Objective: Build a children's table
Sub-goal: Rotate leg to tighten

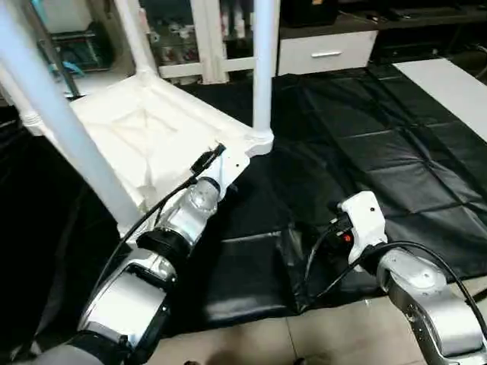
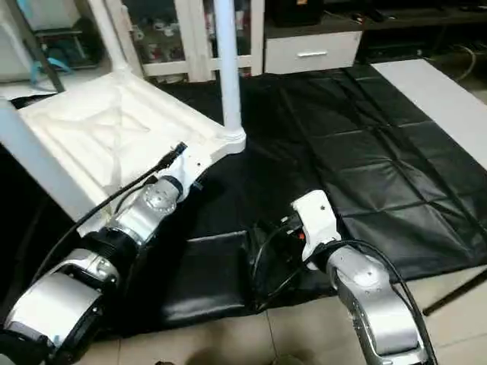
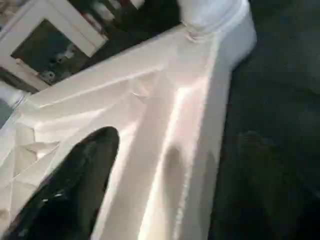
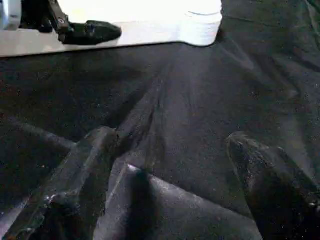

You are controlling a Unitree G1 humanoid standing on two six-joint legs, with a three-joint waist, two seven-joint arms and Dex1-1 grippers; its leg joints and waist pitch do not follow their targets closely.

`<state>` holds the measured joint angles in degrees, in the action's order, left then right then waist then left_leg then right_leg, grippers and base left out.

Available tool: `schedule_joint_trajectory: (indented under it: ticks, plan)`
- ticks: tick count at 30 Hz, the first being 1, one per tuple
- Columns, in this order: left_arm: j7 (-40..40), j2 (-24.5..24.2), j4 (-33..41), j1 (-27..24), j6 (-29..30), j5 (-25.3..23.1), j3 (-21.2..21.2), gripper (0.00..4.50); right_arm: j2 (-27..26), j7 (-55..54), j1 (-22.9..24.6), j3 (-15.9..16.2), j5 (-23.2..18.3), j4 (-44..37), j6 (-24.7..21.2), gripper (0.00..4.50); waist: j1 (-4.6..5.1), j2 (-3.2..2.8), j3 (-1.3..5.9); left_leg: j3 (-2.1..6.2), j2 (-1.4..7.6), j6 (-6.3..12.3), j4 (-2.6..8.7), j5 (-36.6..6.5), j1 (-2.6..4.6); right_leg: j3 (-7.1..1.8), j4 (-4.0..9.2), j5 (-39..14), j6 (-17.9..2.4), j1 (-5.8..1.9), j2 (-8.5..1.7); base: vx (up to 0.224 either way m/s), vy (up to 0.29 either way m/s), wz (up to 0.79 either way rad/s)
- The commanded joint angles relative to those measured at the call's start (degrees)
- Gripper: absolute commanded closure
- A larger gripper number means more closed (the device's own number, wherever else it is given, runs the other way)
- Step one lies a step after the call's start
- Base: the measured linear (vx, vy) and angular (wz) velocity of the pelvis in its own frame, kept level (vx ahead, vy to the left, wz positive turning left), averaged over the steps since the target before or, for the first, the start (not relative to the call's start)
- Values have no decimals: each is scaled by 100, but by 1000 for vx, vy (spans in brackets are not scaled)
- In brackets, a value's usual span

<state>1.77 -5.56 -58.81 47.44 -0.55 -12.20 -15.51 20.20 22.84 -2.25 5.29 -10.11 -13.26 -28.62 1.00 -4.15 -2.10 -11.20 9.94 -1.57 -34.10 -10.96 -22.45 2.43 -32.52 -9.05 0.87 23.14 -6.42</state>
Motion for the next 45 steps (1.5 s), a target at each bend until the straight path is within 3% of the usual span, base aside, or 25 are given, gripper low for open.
schedule_joint_trajectory:
  ticks: [1, 2, 3, 5, 7, 8, 9, 10, 11, 12, 13, 14, 15, 16, 17, 18, 21, 22, 23, 30, 33, 37, 40, 42, 45]
  plan:
    - [-94, 80, 72, -106, -363, 315, 286, 5, -45, -24, 34, 5, 49, -83, -53, 71, -30, 48, 376, 134, 213, 509, 386, -1307, 120, -67, 375, -1115, -1214, -242, -121, 0, 0, 0]
    - [-657, 181, 649, -499, -1087, 782, 562, 5, -117, -35, 97, -30, -25, -156, 52, 71, -33, 43, 375, 133, 214, 493, 388, -1338, 120, -68, 375, -1109, -1227, -239, -120, 0, 0, 0]
    - [-861, 216, 875, -663, -1400, 961, 662, 5, -152, -43, 125, -51, -64, -194, 90, 71, -49, 58, 369, 145, 233, 525, 413, -1334, 80, -67, 373, -1035, -1302, -273, -144, 0, 0, 0]
    - [-1155, 205, 1352, -969, -1714, 1231, 733, 5, -209, -45, 153, -113, -147, -251, 143, 71, -54, 50, 401, 135, 242, 555, 397, -1306, 107, -67, 334, -839, -1324, -249, -129, 0, 0, 0]
    - [-1470, 67, 2166, -1458, -2098, 1527, 650, 5, -327, -71, 181, -227, -288, -324, 229, 71, -68, 86, 383, 129, 260, 603, 413, -1322, 83, -72, 325, -829, -1279, -251, -135, 0, 0, 0]
    - [-1564, 1, 2510, -1642, -2233, 1639, 609, 5, -373, -84, 182, -261, -334, -339, 268, 71, -94, 80, 392, 148, 284, 605, 423, -1312, 90, -76, 302, -828, -1298, -275, -170, 0, 0, 0]
    - [-1525, -75, 2956, -1868, -2463, 1730, 593, 5, -427, -90, 186, -294, -387, -351, 334, 71, -55, 70, 368, 136, 285, 605, 444, -1369, 62, -69, 309, -941, -1240, -254, -149, 0, 0, 0]
    - [-1387, -127, 3232, -1999, -2705, 1721, 621, 5, -462, -86, 182, -307, -414, -353, 394, 71, -47, 72, 371, 134, 296, 544, 441, -1511, 107, -71, 323, -1069, -1190, -225, -137, 0, 0, 0]
    - [-1272, -164, 3352, -2039, -2931, 1670, 639, 5, -482, -77, 173, -310, -429, -351, 428, 71, -42, 61, 356, 129, 293, 509, 452, -1599, 108, -74, 337, -1163, -1156, -218, -130, 0, 0, 0]
    - [-947, -237, 3516, -2089, -3231, 1442, 677, 5, -518, -56, 159, -317, -461, -345, 487, 71, -33, 96, 337, 128, 284, 406, 466, -1780, 108, -71, 361, -1437, -1028, -212, -116, 0, 0, 0]
    - [-863, -214, 3599, -2120, -3366, 1344, 778, 5, -542, -40, 148, -323, -473, -341, 518, 71, -39, 68, 331, 124, 285, 298, 466, -1931, 151, -87, 378, -1627, -914, -171, -108, 0, 0, 0]
    - [-800, -183, 3659, -2140, -3478, 1283, 872, 5, -560, -31, 138, -328, -479, -338, 539, 71, -30, 71, 322, 126, 282, 249, 474, -1956, 145, -90, 383, -1684, -865, -174, -104, 0, 0, 0]
    - [-576, -204, 3715, -2143, -3633, 1031, 955, 5, -574, -17, 120, -330, -489, -335, 554, 71, -25, 59, 316, 135, 283, 162, 486, -1977, 138, -93, 387, -1741, -772, -176, -95, 0, 0, 0]
    - [-282, -225, 3811, -2146, -3811, 671, 1089, 5, -580, 9, 101, -326, -506, -337, 567, 71, -15, 113, 323, 142, 280, 105, 486, -1942, 118, -98, 373, -1684, -691, -193, -91, 0, 0, 0]
    - [10, -255, 3907, -2141, -3933, 331, 1198, 5, -578, 30, 84, -321, -513, -336, 578, 71, -21, 93, 321, 150, 273, 93, 489, -1915, 114, -100, 368, -1672, -658, -196, -97, 0, 0, 0]
    - [35, -258, 3926, -2144, -3938, 296, 1210, 5, -578, 32, 82, -321, -513, -336, 579, 71, -7, 76, 323, 159, 275, 65, 490, -1885, 110, -102, 361, -1616, -597, -201, -96, 0, 0, 0]
    - [716, -358, 4570, -2191, -3947, -628, 1476, 5, -560, 97, 36, -334, -528, -302, 636, 71, 26, 77, 338, 171, 275, 77, 475, -1758, 100, -100, 345, -1417, -582, -217, -106, 0, 0, 0]
    - [823, -378, 4652, -2189, -3921, -750, 1489, 5, -554, 104, 29, -339, -534, -292, 646, 71, 29, 74, 338, 169, 273, 91, 470, -1740, 96, -99, 344, -1398, -584, -217, -104, 0, 0, 0]
    - [980, -389, 4721, -2171, -3892, -852, 1520, 5, -553, 112, 20, -352, -548, -289, 656, 71, 29, 113, 345, 163, 265, 120, 453, -1703, 101, -99, 344, -1371, -604, -211, -100, 0, 0, 0]
    - [1884, -281, 5070, -2027, -3498, -1562, 1995, 5, -552, 156, -8, -381, -557, -282, 692, 71, 13, 84, 363, 151, 244, 259, 411, -1419, 81, -97, 311, -1135, -737, -209, -87, 0, 0, 0]
    - [2015, -200, 5181, -2037, -3218, -1365, 2196, 5, -538, 168, -3, -364, -559, -287, 716, 71, 5, 87, 358, 154, 235, 262, 409, -1478, 89, -89, 318, -1214, -784, -199, -88, 0, 0, 0]
    - [1642, -196, 5407, -2202, -3185, -947, 2102, 5, -528, 190, 26, -358, -576, -318, 727, 71, -11, 89, 352, 159, 230, 232, 419, -1644, 87, -90, 341, -1478, -762, -179, -93, 0, 0, 0]
    - [1191, -231, 5554, -2421, -3292, -666, 1828, 5, -526, 200, 40, -367, -589, -328, 738, 71, -19, 90, 354, 156, 240, 237, 423, -1649, 78, -92, 338, -1438, -774, -170, -90, 0, 0, 0]
    - [506, -331, 5558, -2734, -3301, -231, 1348, 5, -530, 202, 40, -370, -590, -329, 753, 71, -30, 88, 352, 155, 240, 218, 430, -1694, 85, -95, 338, -1466, -743, -167, -96, 0, 0, 0]
    - [-214, -382, 5610, -2983, -2981, 329, 985, 5, -533, 212, 54, -371, -601, -348, 774, 71, -48, 75, 354, 149, 242, 153, 440, -1763, 91, -108, 331, -1520, -725, -148, -91, 0, 0, 0]
